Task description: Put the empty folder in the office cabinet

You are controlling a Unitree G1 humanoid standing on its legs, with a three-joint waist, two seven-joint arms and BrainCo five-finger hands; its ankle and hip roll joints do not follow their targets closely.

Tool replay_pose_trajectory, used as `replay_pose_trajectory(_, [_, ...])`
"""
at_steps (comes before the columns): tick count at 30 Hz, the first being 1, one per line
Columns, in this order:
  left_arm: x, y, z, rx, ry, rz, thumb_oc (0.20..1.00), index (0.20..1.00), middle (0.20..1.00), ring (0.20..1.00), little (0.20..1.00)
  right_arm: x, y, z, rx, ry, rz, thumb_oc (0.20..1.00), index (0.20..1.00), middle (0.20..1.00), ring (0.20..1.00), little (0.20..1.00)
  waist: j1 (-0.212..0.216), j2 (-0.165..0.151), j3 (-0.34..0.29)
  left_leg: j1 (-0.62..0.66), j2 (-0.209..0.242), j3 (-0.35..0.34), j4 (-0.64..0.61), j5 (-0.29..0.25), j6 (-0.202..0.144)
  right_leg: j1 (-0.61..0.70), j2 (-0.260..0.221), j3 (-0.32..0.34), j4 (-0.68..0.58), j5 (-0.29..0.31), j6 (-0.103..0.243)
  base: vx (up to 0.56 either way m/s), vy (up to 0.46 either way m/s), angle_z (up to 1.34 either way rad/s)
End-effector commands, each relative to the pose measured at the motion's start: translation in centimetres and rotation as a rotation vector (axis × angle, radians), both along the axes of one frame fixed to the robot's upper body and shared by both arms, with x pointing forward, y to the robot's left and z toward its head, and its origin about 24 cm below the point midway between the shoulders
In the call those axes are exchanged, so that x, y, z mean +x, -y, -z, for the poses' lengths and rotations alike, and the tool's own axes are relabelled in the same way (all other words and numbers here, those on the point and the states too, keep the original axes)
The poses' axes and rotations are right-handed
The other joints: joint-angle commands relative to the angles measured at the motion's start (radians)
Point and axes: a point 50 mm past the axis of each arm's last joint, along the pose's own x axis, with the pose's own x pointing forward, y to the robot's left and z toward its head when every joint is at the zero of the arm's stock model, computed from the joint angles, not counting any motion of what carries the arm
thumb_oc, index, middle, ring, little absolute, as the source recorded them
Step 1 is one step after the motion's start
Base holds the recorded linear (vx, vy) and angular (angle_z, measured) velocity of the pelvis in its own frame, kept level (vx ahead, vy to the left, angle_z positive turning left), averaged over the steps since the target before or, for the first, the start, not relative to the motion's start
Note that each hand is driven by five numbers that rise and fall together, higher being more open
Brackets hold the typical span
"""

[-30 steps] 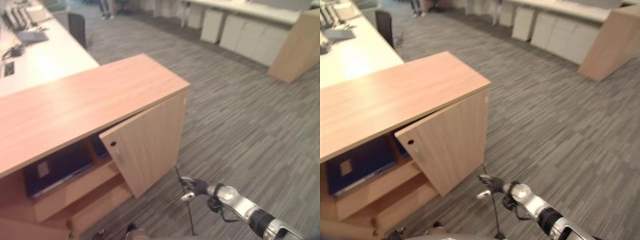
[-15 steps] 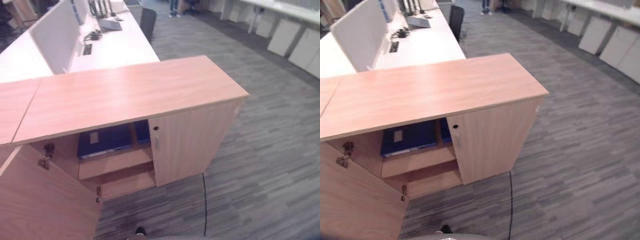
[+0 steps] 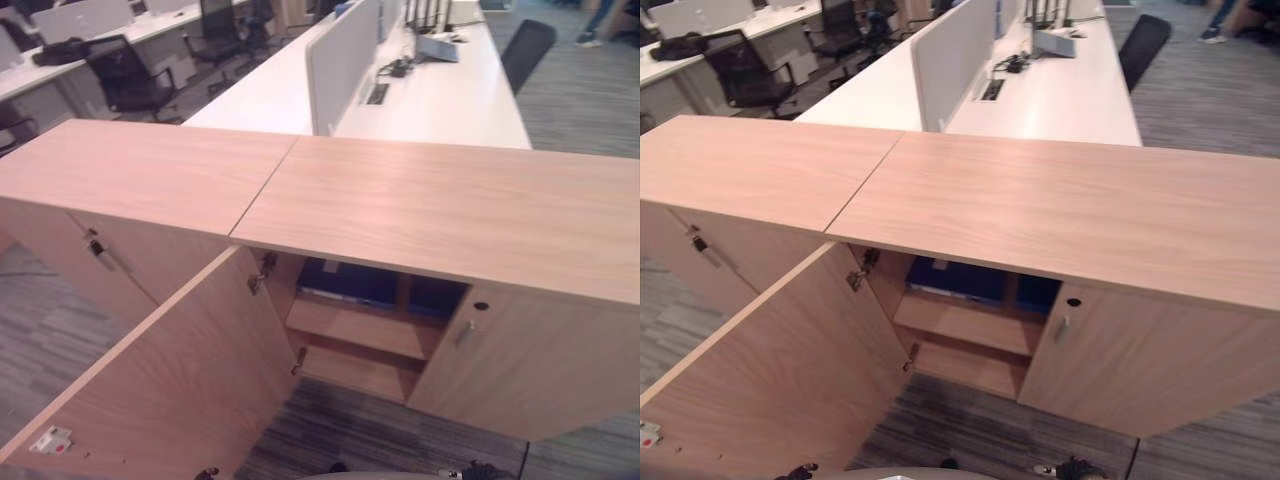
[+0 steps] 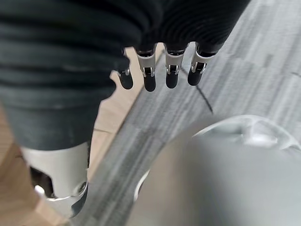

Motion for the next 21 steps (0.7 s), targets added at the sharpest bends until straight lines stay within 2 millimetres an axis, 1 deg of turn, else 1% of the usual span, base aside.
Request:
replay_pose_trajectory(1, [0.0,-2.4,-0.5,0.044,0.025,-0.104,1.0,1.0,1.0,1.0,1.0,-0.9,-1.6,0.7,0.05,-0.04,0.059,1.0,1.0,1.0,1.0,1.0,0.004,-0.165,-0.019,0.049,-0.155,0.142,-0.07,-0.051,-0.005,0.013,-0.289,-0.177,-0.085,0.165,0.136,0.14,-0.301,3.27])
replay_pose_trajectory(2, [-0.8,-2.8,-0.4,0.044,0.011,-0.164,1.0,1.0,1.0,1.0,1.0,-1.1,-2.2,0.9,0.065,-0.055,0.031,1.0,1.0,1.0,1.0,1.0,0.013,-0.175,-0.036,0.041,-0.143,0.107,-0.07,-0.046,-0.021,0.044,-0.272,-0.217,-0.124,0.154,0.127,0.19,-0.388,2.95])
replay_pose_trajectory(3, [-1.5,-3.2,-0.4,0.04,0.001,-0.234,1.0,1.0,1.0,1.0,1.0,-1.2,-2.6,1.0,0.08,-0.057,0.033,1.0,1.0,1.0,1.0,1.0,0.028,-0.186,-0.053,0.037,-0.134,0.094,-0.07,-0.042,-0.036,0.069,-0.259,-0.25,-0.17,0.167,0.126,0.18,-0.406,2.3])
replay_pose_trajectory(4, [-2.0,-3.4,-0.4,0.037,-0.001,-0.28,1.0,1.0,1.0,1.0,1.0,-1.1,-2.7,1.0,0.085,-0.05,0.036,1.0,1.0,1.0,1.0,1.0,0.037,-0.192,-0.059,0.033,-0.126,0.083,-0.07,-0.039,-0.042,0.082,-0.251,-0.27,-0.188,0.169,0.125,0.09,-0.22,1.04])
replay_pose_trajectory(5, [-2.0,-3.4,-0.4,0.037,-0.001,-0.28,1.0,1.0,1.0,1.0,1.0,-1.1,-2.7,1.0,0.085,-0.05,0.035,1.0,1.0,1.0,1.0,1.0,0.034,-0.192,-0.059,0.033,-0.126,0.081,-0.07,-0.039,-0.043,0.084,-0.25,-0.272,-0.19,0.169,0.125,0.05,-0.149,0.45])
replay_pose_trajectory(6, [-2.3,-3.4,-0.3,0.032,-0.005,-0.317,1.0,1.0,1.0,1.0,1.0,-0.9,-2.9,1.0,0.091,-0.04,0.039,1.0,1.0,1.0,1.0,1.0,0.04,-0.197,-0.062,0.03,-0.122,0.073,-0.07,-0.037,-0.048,0.093,-0.241,-0.282,-0.203,0.167,0.121,0.04,-0.145,0.2])
replay_pose_trajectory(9, [-3.5,-3.5,-0.2,0.008,-0.009,-0.455,1.0,1.0,1.0,1.0,1.0,-0.7,-3.6,1.1,0.115,-0.025,0.041,1.0,1.0,1.0,1.0,1.0,0.065,-0.209,-0.067,0.023,-0.102,0.043,-0.07,-0.028,-0.065,0.12,-0.218,-0.322,-0.236,0.161,0.109,0.04,-0.232,0.21])
replay_pose_trajectory(10, [-3.8,-3.5,-0.1,-0.007,0.002,-0.527,1.0,1.0,1.0,1.0,1.0,-1.0,-4.0,1.2,0.128,-0.029,0.034,1.0,1.0,1.0,1.0,1.0,0.076,-0.212,-0.066,0.02,-0.091,0.032,-0.07,-0.025,-0.076,0.132,-0.207,-0.344,-0.255,0.158,0.103,0.0,-0.262,0.28])
replay_pose_trajectory(13, [-3.9,-3.7,-0.2,-0.016,0.02,-0.58,1.0,1.0,1.0,1.0,1.0,-1.6,-4.1,1.4,0.13,-0.044,0.03,1.0,1.0,1.0,1.0,1.0,0.091,-0.216,-0.057,0.02,-0.069,0.019,-0.07,-0.017,-0.094,0.15,-0.184,-0.369,-0.279,0.15,0.091,0.0,-0.166,0.13])
replay_pose_trajectory(14, [-3.9,-3.7,-0.2,-0.016,0.02,-0.58,1.0,1.0,1.0,1.0,1.0,-1.6,-4.1,1.4,0.13,-0.044,0.03,1.0,1.0,1.0,1.0,1.0,0.091,-0.216,-0.057,0.02,-0.069,0.019,-0.07,-0.017,-0.094,0.15,-0.184,-0.369,-0.279,0.151,0.091,-0.03,-0.16,0.03])
replay_pose_trajectory(16, [-3.8,-3.8,-0.2,-0.017,0.028,-0.596,1.0,1.0,1.0,1.0,1.0,-2.7,-3.7,1.5,0.112,-0.076,0.028,1.0,1.0,1.0,1.0,1.0,0.11,-0.215,-0.034,0.019,-0.048,-0.002,-0.07,-0.001,-0.114,0.165,-0.162,-0.402,-0.289,0.135,0.076,-0.05,-0.176,0.02])
replay_pose_trajectory(18, [-3.7,-3.8,-0.2,-0.019,0.032,-0.599,1.0,1.0,1.0,1.0,1.0,-3.0,-3.6,1.5,0.108,-0.083,0.028,1.0,1.0,1.0,1.0,1.0,0.113,-0.215,-0.028,0.018,-0.046,-0.009,-0.067,0.003,-0.117,0.168,-0.159,-0.412,-0.29,0.13,0.073,-0.04,-0.094,0.26])
replay_pose_trajectory(19, [-3.4,-3.7,-0.2,-0.022,0.051,-0.62,1.0,1.0,1.0,1.0,1.0,-3.4,-3.5,1.5,0.105,-0.092,0.03,1.0,1.0,1.0,1.0,1.0,0.122,-0.215,-0.016,0.014,-0.039,-0.008,-0.053,0.002,-0.126,0.181,-0.153,-0.425,-0.289,0.121,0.065,-0.07,-0.09,0.41])
replay_pose_trajectory(20, [-2.9,-3.7,-0.3,-0.022,0.074,-0.633,1.0,1.0,1.0,1.0,1.0,-3.4,-3.3,1.5,0.101,-0.088,0.039,1.0,1.0,1.0,1.0,1.0,0.121,-0.215,-0.003,-0.006,-0.036,0.011,-0.033,0.007,-0.131,0.182,-0.159,-0.438,-0.287,0.118,0.065,-0.12,-0.051,0.42])
replay_pose_trajectory(21, [-2.2,-3.9,-0.5,-0.016,0.105,-0.653,1.0,1.0,1.0,1.0,1.0,-3.2,-2.9,1.4,0.091,-0.078,0.051,1.0,1.0,1.0,1.0,1.0,0.112,-0.218,0.013,-0.049,-0.022,0.08,0.006,0.008,-0.136,0.179,-0.17,-0.456,-0.282,0.117,0.069,-0.11,0.011,0.36])
